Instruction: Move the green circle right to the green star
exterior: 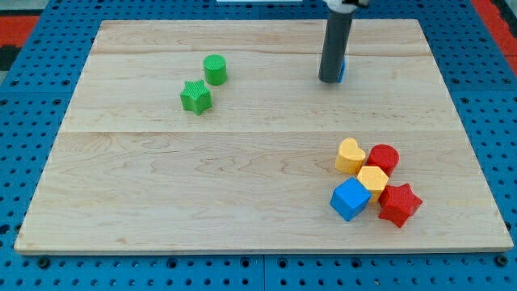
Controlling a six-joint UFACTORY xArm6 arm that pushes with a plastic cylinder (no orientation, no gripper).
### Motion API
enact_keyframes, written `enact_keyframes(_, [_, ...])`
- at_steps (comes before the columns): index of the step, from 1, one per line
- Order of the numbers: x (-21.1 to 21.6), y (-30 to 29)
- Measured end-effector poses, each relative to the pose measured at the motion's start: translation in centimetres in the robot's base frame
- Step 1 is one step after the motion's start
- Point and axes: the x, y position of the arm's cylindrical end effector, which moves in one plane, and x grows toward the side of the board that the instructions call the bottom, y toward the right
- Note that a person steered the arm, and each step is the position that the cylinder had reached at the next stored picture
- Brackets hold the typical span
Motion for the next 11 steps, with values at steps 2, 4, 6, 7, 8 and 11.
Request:
enact_keyframes(2, [-2.5, 5.1])
enact_keyframes(4, [-1.5, -11.3])
enact_keyframes(6, [-5.6, -24.3])
enact_keyframes(7, [-3.3, -23.3])
enact_keyframes(8, [-3.3, -19.5])
enact_keyframes(11, [2.7, -10.2])
